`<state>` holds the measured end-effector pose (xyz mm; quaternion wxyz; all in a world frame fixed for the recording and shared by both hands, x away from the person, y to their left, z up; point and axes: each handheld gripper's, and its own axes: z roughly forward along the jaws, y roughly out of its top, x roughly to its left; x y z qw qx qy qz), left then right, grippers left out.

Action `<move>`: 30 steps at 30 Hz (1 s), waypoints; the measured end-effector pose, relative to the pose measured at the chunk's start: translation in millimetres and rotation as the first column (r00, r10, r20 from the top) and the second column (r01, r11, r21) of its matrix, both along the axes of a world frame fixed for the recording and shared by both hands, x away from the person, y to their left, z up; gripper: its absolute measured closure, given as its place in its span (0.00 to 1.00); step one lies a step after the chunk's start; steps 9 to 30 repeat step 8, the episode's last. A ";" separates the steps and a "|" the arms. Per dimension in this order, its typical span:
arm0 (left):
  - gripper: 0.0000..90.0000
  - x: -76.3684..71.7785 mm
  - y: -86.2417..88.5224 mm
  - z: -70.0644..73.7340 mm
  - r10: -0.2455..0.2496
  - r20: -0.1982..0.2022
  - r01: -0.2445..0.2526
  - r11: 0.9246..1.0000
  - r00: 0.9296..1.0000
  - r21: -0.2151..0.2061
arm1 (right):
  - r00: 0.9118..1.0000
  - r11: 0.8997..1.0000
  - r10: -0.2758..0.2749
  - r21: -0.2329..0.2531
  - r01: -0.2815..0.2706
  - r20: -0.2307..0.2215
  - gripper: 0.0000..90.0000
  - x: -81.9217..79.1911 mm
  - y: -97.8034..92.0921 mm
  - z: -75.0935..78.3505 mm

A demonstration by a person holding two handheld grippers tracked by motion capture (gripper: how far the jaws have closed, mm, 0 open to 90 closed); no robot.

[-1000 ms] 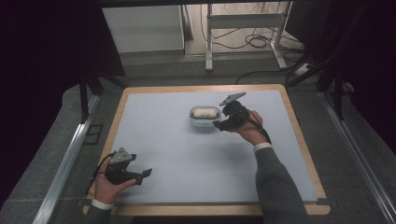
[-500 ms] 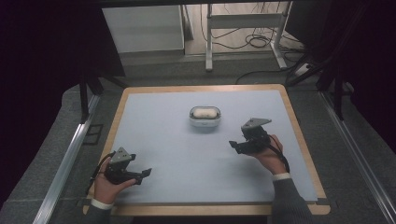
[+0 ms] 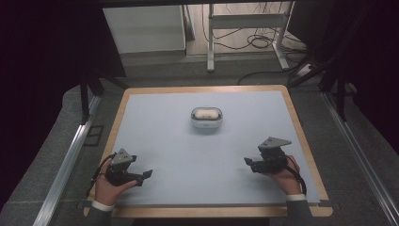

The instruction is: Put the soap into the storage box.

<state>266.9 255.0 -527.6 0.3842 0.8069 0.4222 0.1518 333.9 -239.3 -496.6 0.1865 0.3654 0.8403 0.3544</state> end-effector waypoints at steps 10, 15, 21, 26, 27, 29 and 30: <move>0.12 0.4 -0.8 -0.4 0.000 0.001 0.000 1.000 1.000 0.003 | 1.000 1.000 0.000 0.004 0.000 0.015 0.27 2.7 1.0 -1.9; 0.12 0.4 -0.8 -0.4 0.000 0.001 0.000 1.000 1.000 0.003 | 1.000 1.000 0.000 0.004 0.000 0.015 0.27 2.7 1.0 -1.9; 0.12 0.4 -0.8 -0.4 0.000 0.001 0.000 1.000 1.000 0.003 | 1.000 1.000 0.000 0.004 0.000 0.015 0.27 2.7 1.0 -1.9; 0.12 0.4 -0.8 -0.4 0.000 0.001 0.000 1.000 1.000 0.003 | 1.000 1.000 0.000 0.004 0.000 0.015 0.27 2.7 1.0 -1.9; 0.12 0.4 -0.8 -0.4 0.000 0.001 0.000 1.000 1.000 0.003 | 1.000 1.000 0.000 0.004 0.000 0.015 0.27 2.7 1.0 -1.9; 0.12 0.4 -0.8 -0.4 0.000 0.001 0.000 1.000 1.000 0.003 | 1.000 1.000 0.000 0.004 0.000 0.015 0.27 2.7 1.0 -1.9; 0.12 0.4 -0.8 -0.4 0.000 0.001 0.000 1.000 1.000 0.003 | 1.000 1.000 0.000 0.004 0.000 0.015 0.27 2.7 1.0 -1.9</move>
